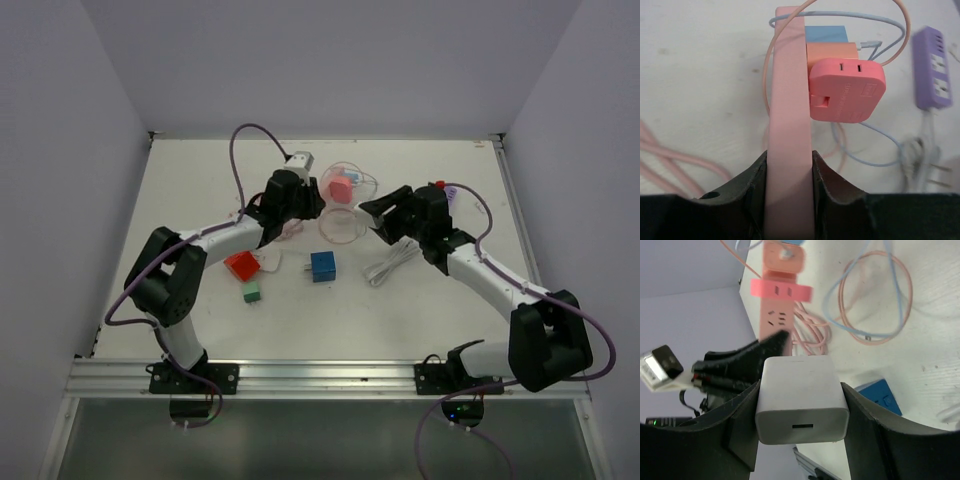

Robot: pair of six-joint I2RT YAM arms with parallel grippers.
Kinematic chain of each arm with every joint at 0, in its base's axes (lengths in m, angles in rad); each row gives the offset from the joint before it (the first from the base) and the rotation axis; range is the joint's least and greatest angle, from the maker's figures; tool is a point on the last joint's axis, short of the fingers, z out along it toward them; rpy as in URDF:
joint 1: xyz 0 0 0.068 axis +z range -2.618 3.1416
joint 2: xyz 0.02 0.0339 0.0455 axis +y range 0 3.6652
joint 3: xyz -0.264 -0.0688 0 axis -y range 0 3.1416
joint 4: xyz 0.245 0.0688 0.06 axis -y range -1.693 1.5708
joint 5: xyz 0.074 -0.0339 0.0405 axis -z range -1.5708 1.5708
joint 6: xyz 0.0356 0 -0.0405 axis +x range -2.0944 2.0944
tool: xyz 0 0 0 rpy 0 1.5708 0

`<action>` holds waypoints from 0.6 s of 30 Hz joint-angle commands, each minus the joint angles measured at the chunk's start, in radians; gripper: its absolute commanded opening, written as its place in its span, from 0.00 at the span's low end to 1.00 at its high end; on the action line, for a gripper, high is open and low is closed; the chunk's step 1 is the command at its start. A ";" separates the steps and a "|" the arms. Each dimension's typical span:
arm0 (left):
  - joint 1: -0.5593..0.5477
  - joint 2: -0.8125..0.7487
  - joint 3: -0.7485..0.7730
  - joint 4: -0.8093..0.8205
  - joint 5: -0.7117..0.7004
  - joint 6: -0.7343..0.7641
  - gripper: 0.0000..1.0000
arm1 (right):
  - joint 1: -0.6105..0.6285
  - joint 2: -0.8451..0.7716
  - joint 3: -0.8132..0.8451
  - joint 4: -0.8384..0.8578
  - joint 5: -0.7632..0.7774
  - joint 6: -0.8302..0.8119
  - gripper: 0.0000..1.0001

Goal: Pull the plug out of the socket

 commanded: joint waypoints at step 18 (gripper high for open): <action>0.110 -0.002 0.084 0.078 -0.073 0.017 0.00 | 0.050 0.296 0.307 -0.403 -0.171 -0.590 0.00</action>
